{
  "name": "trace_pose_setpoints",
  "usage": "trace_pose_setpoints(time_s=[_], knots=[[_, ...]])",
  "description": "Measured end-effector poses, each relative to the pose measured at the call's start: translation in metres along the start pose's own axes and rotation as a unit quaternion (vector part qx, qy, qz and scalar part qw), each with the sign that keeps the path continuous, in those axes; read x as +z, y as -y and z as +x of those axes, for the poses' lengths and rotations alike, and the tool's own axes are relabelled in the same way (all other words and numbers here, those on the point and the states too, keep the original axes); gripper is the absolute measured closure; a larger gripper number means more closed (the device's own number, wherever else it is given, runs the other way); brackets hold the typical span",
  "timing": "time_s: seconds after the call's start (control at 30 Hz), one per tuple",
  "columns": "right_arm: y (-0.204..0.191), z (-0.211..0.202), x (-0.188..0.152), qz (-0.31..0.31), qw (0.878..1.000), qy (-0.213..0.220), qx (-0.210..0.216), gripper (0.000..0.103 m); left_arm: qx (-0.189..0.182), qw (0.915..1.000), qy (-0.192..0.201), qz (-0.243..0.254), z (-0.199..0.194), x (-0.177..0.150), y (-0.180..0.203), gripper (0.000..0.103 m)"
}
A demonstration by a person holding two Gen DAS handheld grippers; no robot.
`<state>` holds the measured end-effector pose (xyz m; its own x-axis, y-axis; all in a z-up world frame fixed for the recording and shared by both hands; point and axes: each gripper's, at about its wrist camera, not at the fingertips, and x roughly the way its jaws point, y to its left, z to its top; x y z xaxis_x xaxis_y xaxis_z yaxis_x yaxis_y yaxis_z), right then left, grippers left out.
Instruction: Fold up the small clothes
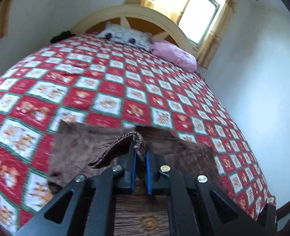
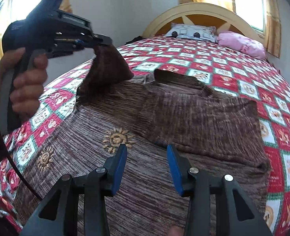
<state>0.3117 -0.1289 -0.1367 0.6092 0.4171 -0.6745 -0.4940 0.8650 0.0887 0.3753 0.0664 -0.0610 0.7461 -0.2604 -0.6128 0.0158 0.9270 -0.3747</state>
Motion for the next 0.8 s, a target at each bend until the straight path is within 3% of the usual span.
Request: trace_pose_setpoints(time_s=[0.17, 0.27, 0.37, 0.43, 0.47, 0.53, 0.57, 0.6, 0.67, 0.73, 0.77, 0.8], knots=[[0.004, -0.004, -0.009, 0.007, 1.0, 0.0, 0.0, 0.059, -0.025, 0.9989, -0.035, 0.018, 0.031, -0.026, 0.024, 0.094], [0.006, -0.002, -0.014, 0.01, 1.0, -0.005, -0.001, 0.059, -0.024, 0.9971, -0.048, 0.054, 0.046, -0.045, 0.04, 0.094], [0.011, 0.001, -0.017, 0.019, 1.0, -0.014, -0.003, 0.059, -0.008, 0.9923, -0.075, 0.099, 0.055, -0.058, 0.052, 0.087], [0.014, 0.001, -0.018, 0.024, 1.0, -0.018, -0.004, 0.059, -0.027, 0.9901, -0.079, 0.114, 0.047, -0.061, 0.052, 0.085], [0.015, 0.001, -0.018, 0.025, 0.999, -0.02, -0.005, 0.059, -0.03, 0.9895, -0.069, 0.123, 0.039, -0.062, 0.051, 0.081], [0.019, 0.0, -0.015, 0.027, 0.999, -0.025, -0.006, 0.059, -0.023, 0.989, -0.044, 0.139, 0.021, -0.061, 0.044, 0.056], [0.021, -0.001, -0.013, 0.028, 0.999, -0.026, -0.006, 0.059, -0.008, 0.9895, -0.024, 0.143, 0.009, -0.06, 0.035, 0.034], [0.024, -0.001, -0.011, 0.03, 0.999, -0.028, -0.005, 0.059, 0.012, 0.9897, -0.007, 0.142, 0.002, -0.059, 0.025, 0.024], [0.028, -0.001, -0.004, 0.033, 0.999, -0.031, -0.008, 0.059, 0.052, 0.9894, 0.012, 0.135, -0.004, -0.054, 0.002, 0.024], [0.028, 0.0, 0.005, 0.028, 0.999, -0.037, -0.011, 0.059, 0.136, 0.9827, 0.005, 0.125, 0.003, -0.048, -0.027, 0.024], [0.027, 0.001, 0.011, 0.023, 0.999, -0.041, -0.011, 0.059, 0.199, 0.9725, 0.0, 0.121, 0.011, -0.045, -0.046, 0.024], [0.025, 0.004, 0.017, 0.018, 0.999, -0.046, -0.009, 0.059, 0.236, 0.9646, -0.005, 0.118, 0.016, -0.044, -0.057, 0.024]])
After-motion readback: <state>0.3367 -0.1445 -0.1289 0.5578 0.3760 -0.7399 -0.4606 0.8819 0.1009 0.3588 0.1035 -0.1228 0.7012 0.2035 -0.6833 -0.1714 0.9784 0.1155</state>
